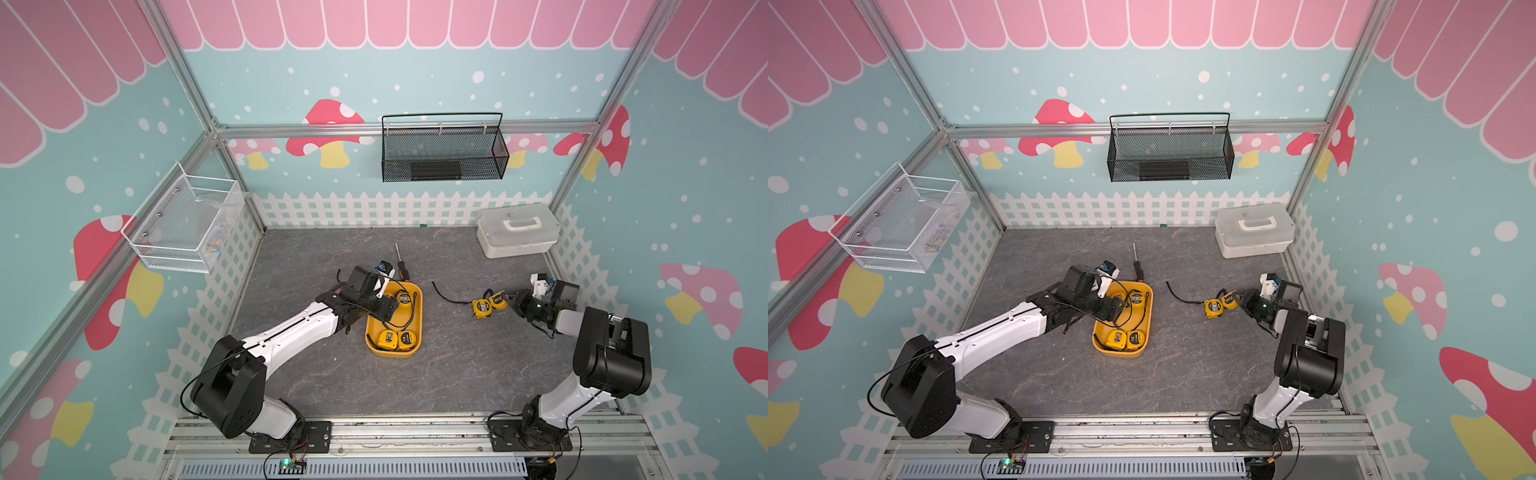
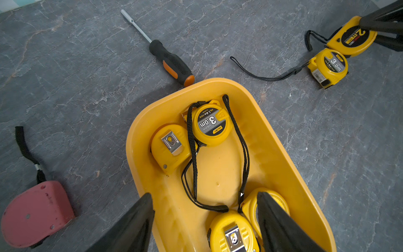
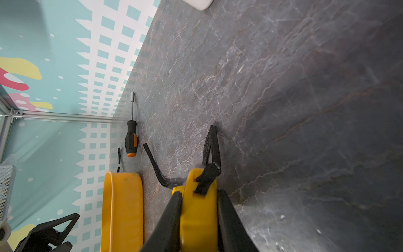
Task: Take the tape measure out of the storage box
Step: Place the tape measure at the center of the board.
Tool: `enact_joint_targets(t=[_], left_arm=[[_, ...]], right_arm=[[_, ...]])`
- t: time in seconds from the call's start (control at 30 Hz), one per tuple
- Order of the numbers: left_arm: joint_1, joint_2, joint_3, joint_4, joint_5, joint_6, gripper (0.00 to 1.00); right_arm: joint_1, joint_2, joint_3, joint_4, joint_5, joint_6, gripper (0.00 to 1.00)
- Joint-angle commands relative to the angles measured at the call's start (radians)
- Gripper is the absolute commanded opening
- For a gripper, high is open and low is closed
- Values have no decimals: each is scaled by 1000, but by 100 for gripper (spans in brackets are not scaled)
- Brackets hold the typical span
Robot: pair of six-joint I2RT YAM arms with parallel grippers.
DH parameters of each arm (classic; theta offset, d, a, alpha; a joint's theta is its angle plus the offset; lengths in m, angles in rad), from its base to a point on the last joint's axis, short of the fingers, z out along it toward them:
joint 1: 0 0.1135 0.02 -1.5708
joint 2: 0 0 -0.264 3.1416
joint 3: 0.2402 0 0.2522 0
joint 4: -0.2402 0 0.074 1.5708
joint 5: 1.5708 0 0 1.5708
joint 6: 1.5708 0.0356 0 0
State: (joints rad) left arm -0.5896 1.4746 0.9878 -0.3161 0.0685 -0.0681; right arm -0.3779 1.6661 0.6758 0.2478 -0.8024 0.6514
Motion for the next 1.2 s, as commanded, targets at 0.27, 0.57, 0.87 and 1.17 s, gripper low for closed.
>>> enact_joint_targets(t=[0.27,0.57,0.87,1.17], left_arm=[[4,13,13,15,17,4,76],[5,-10,-15,24,8,1,76],[4,-8,-17,25,9,3,76],[4,-16,-31,23,1,5,76]], right_arm=[[-42,-3,-47,15,-11,-25,28],[-61,11,-50,-39,-1,-67,33],[-76,14,-59,-72,12,-98,35],[-84,6,-53,-127,27,-111,43]])
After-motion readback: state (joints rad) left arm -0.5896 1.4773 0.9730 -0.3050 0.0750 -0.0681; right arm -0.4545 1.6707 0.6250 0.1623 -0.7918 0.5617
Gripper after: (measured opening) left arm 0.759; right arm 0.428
